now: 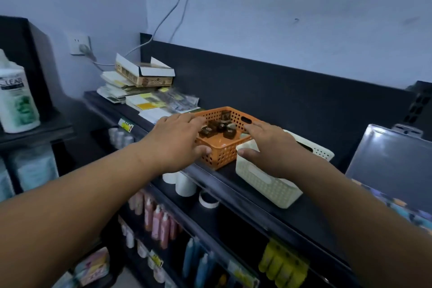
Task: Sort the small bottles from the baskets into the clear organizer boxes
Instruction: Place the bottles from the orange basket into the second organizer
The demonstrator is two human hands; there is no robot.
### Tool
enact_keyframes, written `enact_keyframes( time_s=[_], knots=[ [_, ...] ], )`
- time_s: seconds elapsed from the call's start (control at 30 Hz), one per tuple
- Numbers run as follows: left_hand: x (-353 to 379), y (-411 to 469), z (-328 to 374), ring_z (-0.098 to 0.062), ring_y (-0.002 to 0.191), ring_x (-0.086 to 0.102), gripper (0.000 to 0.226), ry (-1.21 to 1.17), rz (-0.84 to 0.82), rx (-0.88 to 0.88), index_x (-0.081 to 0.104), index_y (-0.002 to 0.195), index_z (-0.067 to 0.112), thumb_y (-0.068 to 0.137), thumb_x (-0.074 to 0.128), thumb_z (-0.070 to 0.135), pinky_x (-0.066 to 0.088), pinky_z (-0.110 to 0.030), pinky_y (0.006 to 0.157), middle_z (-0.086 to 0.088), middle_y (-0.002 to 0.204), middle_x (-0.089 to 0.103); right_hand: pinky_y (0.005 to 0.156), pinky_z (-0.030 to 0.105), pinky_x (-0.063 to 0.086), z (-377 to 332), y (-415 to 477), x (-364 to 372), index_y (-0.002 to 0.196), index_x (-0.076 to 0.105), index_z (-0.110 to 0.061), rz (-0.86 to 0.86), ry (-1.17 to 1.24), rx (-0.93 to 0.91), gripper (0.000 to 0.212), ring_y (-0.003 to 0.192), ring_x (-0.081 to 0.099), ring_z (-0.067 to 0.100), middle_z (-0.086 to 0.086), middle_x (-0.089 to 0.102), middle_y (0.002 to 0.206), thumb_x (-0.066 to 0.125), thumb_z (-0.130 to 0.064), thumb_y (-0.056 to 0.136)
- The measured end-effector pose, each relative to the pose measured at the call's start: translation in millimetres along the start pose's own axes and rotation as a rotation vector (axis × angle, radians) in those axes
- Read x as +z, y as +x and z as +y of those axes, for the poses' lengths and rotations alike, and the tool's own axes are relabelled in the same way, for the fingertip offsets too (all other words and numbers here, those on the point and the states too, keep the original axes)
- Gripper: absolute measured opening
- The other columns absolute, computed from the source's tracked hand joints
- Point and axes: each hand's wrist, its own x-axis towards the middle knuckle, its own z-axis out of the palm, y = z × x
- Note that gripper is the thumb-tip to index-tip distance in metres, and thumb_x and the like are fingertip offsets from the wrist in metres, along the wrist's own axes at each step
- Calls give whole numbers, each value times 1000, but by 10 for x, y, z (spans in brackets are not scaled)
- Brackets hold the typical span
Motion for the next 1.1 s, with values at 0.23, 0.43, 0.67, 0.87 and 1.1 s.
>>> enact_keyframes(
  time_s=[0.23,0.43,0.67,0.87,1.1],
  knots=[
    [196,724,-388,-24,128,42,70,-56,-83,-37,26,147,24,90,53,52,38,-37,103,-4,143,41,111,38,29,178,903,123,152,23,-23,-71,44,46,71,143,27,20,-2,22,159,52,-50,93],
    [467,1334,-577,-22,116,51,59,-133,-171,-5,39,140,24,89,58,47,44,-33,93,-4,131,51,97,34,43,264,1440,247,146,35,-25,-158,47,65,62,128,45,20,-1,38,149,56,-46,92],
    [883,1934,-648,-12,107,54,51,-222,-512,144,52,127,32,82,65,51,46,-34,93,8,127,57,98,34,45,282,1776,458,145,38,-28,-247,22,134,66,125,47,19,-2,44,144,63,-47,87],
    [1110,2302,-657,-14,107,58,56,-255,-1023,280,49,132,38,80,70,45,48,-39,95,5,127,58,80,31,51,331,1920,527,131,52,-29,-324,41,318,53,103,58,19,-4,61,121,73,-33,83],
    [1219,2503,-774,-17,110,58,30,-320,-1185,451,63,116,29,86,66,31,45,-41,100,3,119,63,74,29,45,87,2107,706,124,56,-25,-462,-32,396,53,101,58,20,-2,61,115,78,-34,76]
  ],
)
